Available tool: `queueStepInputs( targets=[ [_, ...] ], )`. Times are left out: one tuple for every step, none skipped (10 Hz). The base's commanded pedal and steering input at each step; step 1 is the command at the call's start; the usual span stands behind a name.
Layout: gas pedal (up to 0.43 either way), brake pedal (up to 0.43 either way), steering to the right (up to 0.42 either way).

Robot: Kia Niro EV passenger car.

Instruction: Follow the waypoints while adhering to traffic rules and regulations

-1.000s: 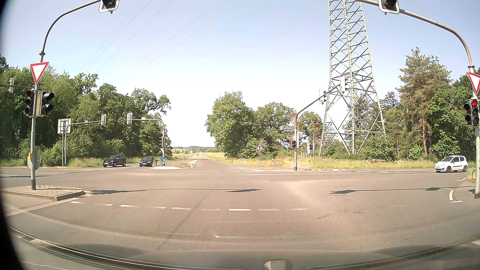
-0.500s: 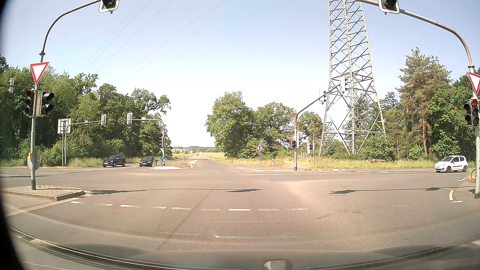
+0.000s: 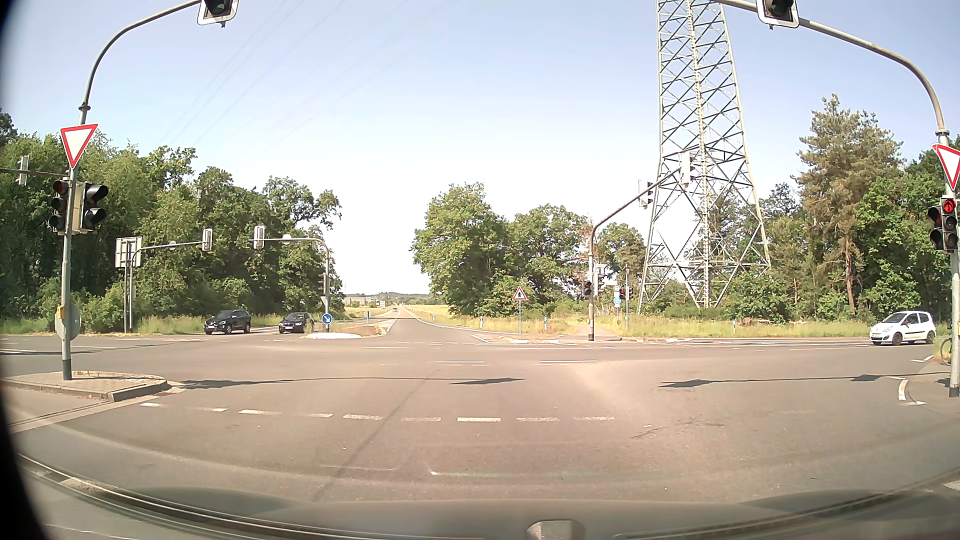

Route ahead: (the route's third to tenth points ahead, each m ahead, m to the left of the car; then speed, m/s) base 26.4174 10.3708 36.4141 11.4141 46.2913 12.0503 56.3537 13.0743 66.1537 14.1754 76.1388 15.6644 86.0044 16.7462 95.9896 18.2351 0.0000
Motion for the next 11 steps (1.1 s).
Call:
queueStepInputs(
  targets=[
    [0.0,0.311,-0.026],
    [0.0,0.311,-0.026],
    [0.0,0.311,-0.026],
    [0.0,0.311,-0.026],
    [0.0,0.311,-0.026],
    [0.0,0.311,-0.026],
    [0.0,0.305,-0.026],
    [0.0,0.311,-0.026],
    [0.0,0.311,-0.026],
    [0.0,0.305,-0.026],
    [0.0,0.305,-0.026]
  ],
)
